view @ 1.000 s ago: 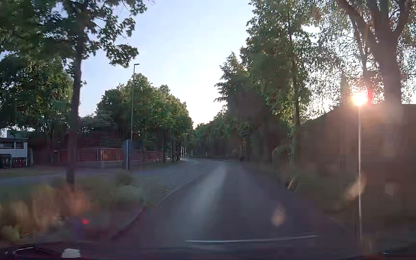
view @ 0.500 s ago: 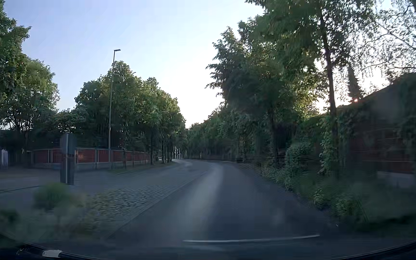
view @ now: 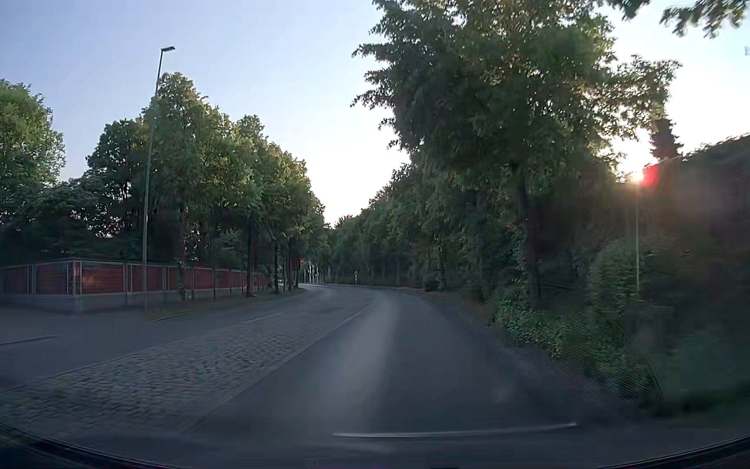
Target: Follow the waypoints while adhering to traffic rules and regulations
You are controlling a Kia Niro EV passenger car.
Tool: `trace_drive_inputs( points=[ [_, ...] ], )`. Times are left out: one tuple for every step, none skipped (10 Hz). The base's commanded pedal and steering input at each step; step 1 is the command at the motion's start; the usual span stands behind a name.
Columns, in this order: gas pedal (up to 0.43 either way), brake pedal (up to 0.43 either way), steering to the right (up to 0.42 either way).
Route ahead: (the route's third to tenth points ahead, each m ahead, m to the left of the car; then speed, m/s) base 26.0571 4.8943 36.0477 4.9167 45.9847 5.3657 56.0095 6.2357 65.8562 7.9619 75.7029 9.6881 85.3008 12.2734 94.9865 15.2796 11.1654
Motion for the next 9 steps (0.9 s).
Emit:
trace_drive_inputs(
  points=[
    [0.378,0.018,0.007],
    [0.378,0.012,0.006],
    [0.378,0.018,0.006],
    [0.378,0.018,0.006],
    [0.378,0.018,0.006],
    [0.378,0.018,0.005],
    [0.378,0.012,0.005],
    [0.378,0.018,0.003],
    [0.378,0.018,-0.003]
  ],
)
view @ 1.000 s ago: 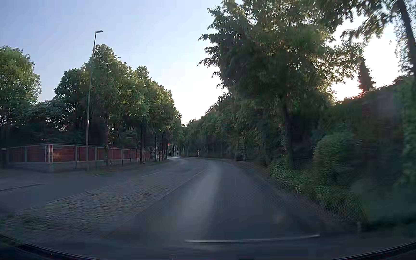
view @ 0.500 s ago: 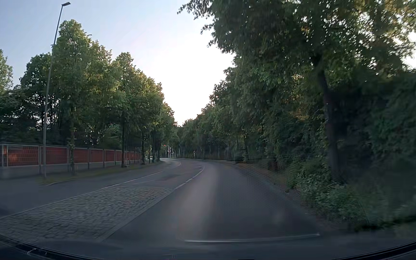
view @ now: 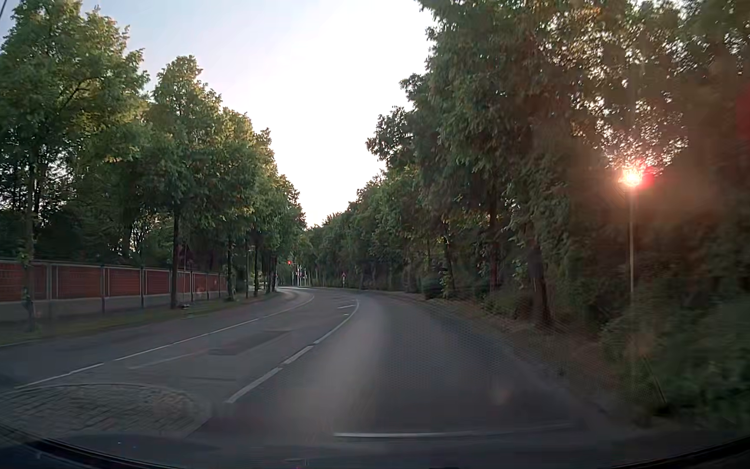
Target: Follow the waypoints while adhering to traffic rules and regulations
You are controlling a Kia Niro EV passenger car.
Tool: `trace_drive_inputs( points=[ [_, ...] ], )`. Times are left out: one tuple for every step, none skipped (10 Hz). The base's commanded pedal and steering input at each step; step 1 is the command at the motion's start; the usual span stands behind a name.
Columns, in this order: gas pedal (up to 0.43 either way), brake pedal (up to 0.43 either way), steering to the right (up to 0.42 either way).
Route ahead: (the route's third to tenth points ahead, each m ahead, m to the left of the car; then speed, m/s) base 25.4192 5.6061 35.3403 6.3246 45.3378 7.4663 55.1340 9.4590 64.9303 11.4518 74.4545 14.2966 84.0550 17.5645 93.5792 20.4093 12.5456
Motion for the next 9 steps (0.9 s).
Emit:
trace_drive_inputs(
  points=[
    [0.378,0.012,-0.005],
    [0.378,0.018,-0.005],
    [0.378,0.018,-0.006],
    [0.378,0.012,-0.008],
    [0.358,0.012,-0.009],
    [0.35,0.018,-0.009],
    [0.35,0.018,-0.009],
    [0.339,0.018,-0.01],
    [0.28,0.018,-0.012]
  ],
)
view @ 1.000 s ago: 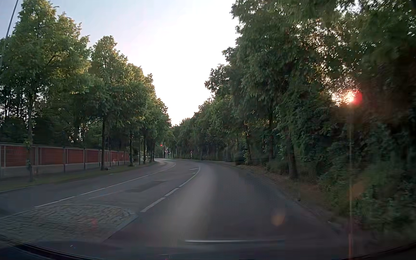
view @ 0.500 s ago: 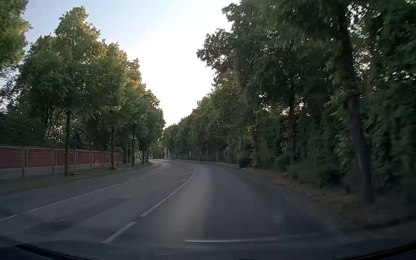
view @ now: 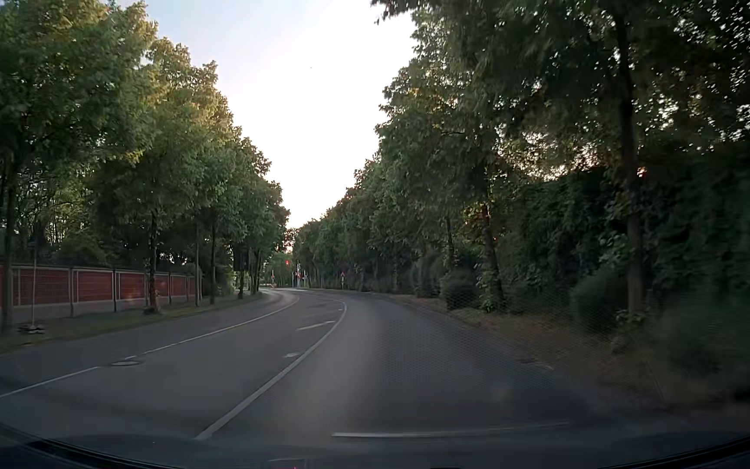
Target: Follow the waypoints while adhering to traffic rules and regulations
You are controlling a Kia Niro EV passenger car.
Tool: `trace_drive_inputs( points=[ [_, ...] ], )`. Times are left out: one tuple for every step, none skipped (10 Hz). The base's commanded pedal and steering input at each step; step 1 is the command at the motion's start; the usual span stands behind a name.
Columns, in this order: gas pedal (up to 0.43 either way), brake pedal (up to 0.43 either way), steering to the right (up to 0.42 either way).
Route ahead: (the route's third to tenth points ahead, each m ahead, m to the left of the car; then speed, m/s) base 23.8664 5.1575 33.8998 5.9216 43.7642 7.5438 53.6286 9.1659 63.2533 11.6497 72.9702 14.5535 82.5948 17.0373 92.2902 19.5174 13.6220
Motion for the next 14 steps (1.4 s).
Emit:
trace_drive_inputs(
  points=[
    [0.268,0.012,-0.017],
    [0.268,0.018,-0.019],
    [0.248,0.012,-0.019],
    [0.22,0.012,-0.019],
    [0.22,0.018,-0.019],
    [0.197,0.018,-0.019],
    [0.197,0.018,-0.019],
    [0.197,0.018,-0.019],
    [0.189,0.018,-0.02],
    [0.177,0.012,-0.021],
    [0.169,0.012,-0.021],
    [0.169,0.018,-0.021],
    [0.157,0.018,-0.022],
    [0.157,0.018,-0.022]
  ],
)
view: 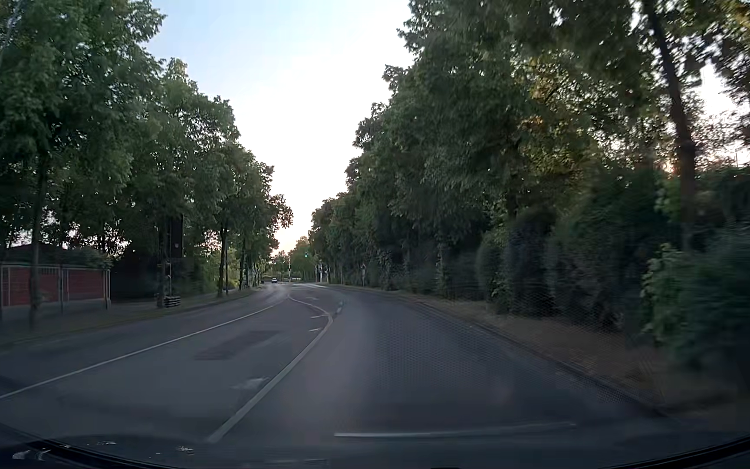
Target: Follow the waypoints while adhering to traffic rules and regulations
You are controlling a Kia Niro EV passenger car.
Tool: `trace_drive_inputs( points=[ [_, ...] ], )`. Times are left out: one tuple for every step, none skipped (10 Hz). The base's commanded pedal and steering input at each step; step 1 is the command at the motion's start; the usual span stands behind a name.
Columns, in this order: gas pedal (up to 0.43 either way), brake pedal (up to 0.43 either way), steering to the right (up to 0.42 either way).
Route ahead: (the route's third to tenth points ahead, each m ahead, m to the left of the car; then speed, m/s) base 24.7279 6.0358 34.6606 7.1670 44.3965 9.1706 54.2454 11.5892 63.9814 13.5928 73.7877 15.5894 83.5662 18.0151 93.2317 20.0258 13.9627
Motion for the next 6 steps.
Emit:
trace_drive_inputs(
  points=[
    [0.15,0.018,-0.022],
    [0.15,0.018,-0.022],
    [0.15,0.018,-0.023],
    [0.15,0.018,-0.025],
    [0.15,0.018,-0.026],
    [0.15,0.018,-0.025]
  ],
)
